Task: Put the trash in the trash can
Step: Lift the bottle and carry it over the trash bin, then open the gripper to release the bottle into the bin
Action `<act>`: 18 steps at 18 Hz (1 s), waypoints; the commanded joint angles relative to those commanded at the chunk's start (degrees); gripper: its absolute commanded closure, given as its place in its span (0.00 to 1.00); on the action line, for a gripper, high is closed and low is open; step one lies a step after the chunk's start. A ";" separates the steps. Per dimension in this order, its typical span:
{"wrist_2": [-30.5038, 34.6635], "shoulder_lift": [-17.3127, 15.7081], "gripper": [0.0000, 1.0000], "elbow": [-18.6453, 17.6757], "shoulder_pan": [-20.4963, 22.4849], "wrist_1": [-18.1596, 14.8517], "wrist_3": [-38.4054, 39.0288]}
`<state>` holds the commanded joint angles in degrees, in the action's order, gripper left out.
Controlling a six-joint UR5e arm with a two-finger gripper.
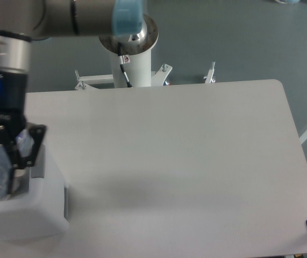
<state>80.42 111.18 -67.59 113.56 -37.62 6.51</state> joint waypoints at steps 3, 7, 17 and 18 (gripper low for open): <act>0.00 0.62 0.39 0.09 -0.35 0.35 -1.93; -0.09 1.67 0.37 -0.26 -0.53 1.23 -4.57; 0.26 1.94 0.00 -0.88 -0.27 1.41 -7.74; 0.44 1.68 0.00 -1.14 0.52 1.32 -7.74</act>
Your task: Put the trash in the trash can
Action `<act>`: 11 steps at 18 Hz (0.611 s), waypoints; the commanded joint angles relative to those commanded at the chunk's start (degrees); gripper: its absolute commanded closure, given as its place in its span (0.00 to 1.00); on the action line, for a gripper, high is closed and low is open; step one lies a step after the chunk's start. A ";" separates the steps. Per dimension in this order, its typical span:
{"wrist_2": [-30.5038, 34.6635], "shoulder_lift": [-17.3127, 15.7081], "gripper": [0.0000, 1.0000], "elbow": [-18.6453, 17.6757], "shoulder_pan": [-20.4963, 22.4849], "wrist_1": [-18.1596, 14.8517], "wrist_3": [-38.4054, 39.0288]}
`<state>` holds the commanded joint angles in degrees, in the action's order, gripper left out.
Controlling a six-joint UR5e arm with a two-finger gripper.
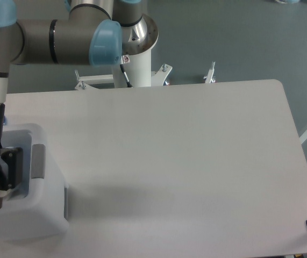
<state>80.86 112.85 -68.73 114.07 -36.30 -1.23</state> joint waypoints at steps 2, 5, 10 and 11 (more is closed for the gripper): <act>2.36 -2.19 0.00 -1.66 3.85 -0.18 -0.09; 5.35 -3.60 0.00 -4.74 10.27 -0.18 -1.92; 12.47 -4.83 0.00 -10.10 21.35 -0.26 -9.12; 13.70 -5.27 0.00 -11.42 22.84 -0.35 -11.66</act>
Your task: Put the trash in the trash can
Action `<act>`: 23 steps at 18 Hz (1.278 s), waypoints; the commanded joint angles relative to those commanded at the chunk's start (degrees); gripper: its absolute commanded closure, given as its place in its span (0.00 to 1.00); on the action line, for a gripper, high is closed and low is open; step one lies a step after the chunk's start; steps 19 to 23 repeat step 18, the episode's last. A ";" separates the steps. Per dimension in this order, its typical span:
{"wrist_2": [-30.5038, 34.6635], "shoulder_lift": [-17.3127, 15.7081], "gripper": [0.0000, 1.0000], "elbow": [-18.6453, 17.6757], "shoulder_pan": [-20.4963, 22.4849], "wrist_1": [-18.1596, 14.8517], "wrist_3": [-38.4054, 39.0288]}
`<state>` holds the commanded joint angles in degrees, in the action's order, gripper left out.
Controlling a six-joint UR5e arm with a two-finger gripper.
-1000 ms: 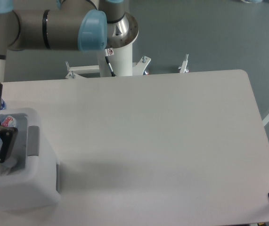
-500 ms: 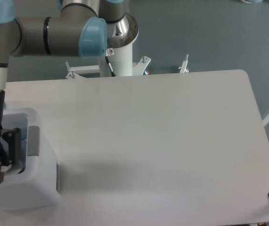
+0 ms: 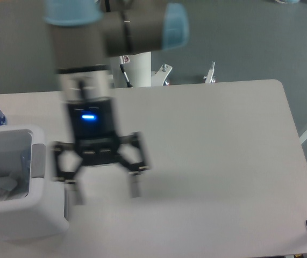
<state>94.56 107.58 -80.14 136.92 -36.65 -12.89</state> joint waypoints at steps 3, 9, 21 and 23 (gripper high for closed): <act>4.22 -2.28 0.00 -4.39 4.92 -0.35 -8.96; 4.49 -11.42 0.00 -13.28 13.71 -8.68 -34.95; 4.32 -14.59 0.00 -13.90 20.75 -17.23 -49.77; 4.32 -14.59 0.00 -13.90 20.75 -17.23 -49.77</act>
